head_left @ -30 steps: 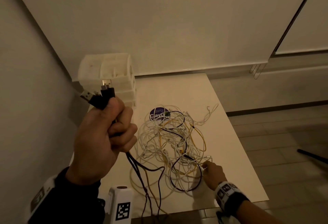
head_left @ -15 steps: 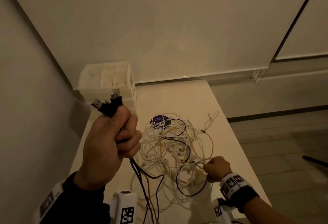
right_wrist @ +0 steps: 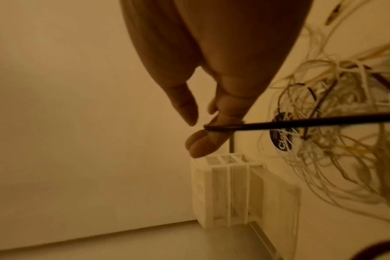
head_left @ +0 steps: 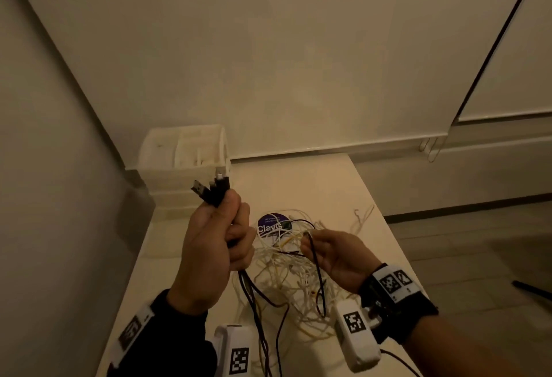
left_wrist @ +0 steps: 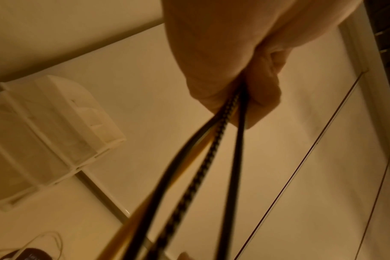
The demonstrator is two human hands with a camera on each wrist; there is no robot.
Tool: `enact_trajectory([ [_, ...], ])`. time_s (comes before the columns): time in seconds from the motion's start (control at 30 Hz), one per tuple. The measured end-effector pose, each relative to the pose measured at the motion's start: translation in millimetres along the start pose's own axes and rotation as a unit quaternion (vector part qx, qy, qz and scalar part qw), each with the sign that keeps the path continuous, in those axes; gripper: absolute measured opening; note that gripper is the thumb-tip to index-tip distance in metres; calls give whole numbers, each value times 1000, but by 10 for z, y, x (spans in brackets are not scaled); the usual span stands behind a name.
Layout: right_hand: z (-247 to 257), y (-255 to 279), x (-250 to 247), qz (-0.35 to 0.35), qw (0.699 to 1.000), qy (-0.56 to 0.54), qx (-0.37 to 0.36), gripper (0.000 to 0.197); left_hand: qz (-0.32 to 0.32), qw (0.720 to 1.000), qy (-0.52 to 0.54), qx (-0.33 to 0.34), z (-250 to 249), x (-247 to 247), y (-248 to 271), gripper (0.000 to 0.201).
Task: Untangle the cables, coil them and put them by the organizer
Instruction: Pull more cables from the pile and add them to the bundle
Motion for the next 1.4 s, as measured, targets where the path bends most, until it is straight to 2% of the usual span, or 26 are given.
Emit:
enact_trajectory([
  [0.1, -62, 49, 104, 41, 999, 19, -9, 19, -17, 999, -28, -17, 46, -76, -18, 44],
  [0.17, 0, 177, 289, 106, 990, 46, -79, 31, -24, 997, -58, -34, 141, -122, -45, 42],
  [0.23, 26, 349, 507, 150, 970, 111, -155, 33, -22, 995, -84, -40, 233, -124, -63, 35],
  [0.37, -72, 548, 760, 99, 900, 286, -313, 28, 7, 989, -145, 13, 283, 19, -84, 22],
  [0.5, -130, 608, 832, 68, 886, 276, -367, 19, 13, 980, -195, 35, 370, 57, -90, 22],
  [0.57, -174, 622, 856, 43, 863, 318, -391, 16, 10, 974, -220, 44, 405, 47, -100, 26],
  [0.63, -257, 559, 830, 11, 853, 347, -390, 20, -18, 968, -242, 60, 376, 11, -137, 34],
  [0.7, -363, 421, 710, 6, 860, 367, -355, 25, -57, 966, -238, 87, 314, -65, -218, 41],
  [0.77, -514, 228, 496, 25, 854, 415, -312, 16, -94, 973, -180, 110, 230, -170, -303, 42],
  [0.83, -663, 55, 242, 32, 828, 475, -297, 12, -112, 980, -102, 129, 108, -247, -356, 39],
  [0.93, -760, -169, -73, 11, 774, 566, -283, 28, -112, 984, -36, 134, -81, -315, -357, 38],
  [1.03, -696, -402, -360, -32, 754, 619, -216, 36, -130, 974, -24, 185, -405, -442, -368, 37],
  [1.1, -602, -485, -496, -76, 744, 630, -206, 43, -102, 975, -14, 199, -559, -458, -362, 35],
  [1.17, -468, -534, -504, -99, 751, 612, -228, 38, -32, 983, -73, 164, -527, -342, -297, 29],
  [1.2, -396, -533, -466, -104, 760, 595, -240, 36, 17, 977, -155, 146, -447, -244, -245, 21],
  [1.27, -223, -465, -273, -87, 770, 574, -266, 35, 106, 936, -315, 117, -173, -82, -154, 7],
  [1.33, -53, -326, -18, -34, 786, 543, -293, 33, 123, 902, -403, 94, 153, -56, -127, 4],
  [1.4, 102, -149, 223, 11, 798, 511, -321, 31, 103, 898, -424, 66, 378, -74, -147, 8],
])
Point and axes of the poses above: each hand's wrist, its own y-axis away from the middle knuckle, its own x-axis out of the palm, z = x × y, the point moved 4 cm from there along -y, towards the middle knuckle, and after that the axes turned 12 degrees about x, right-handed, at the moved point
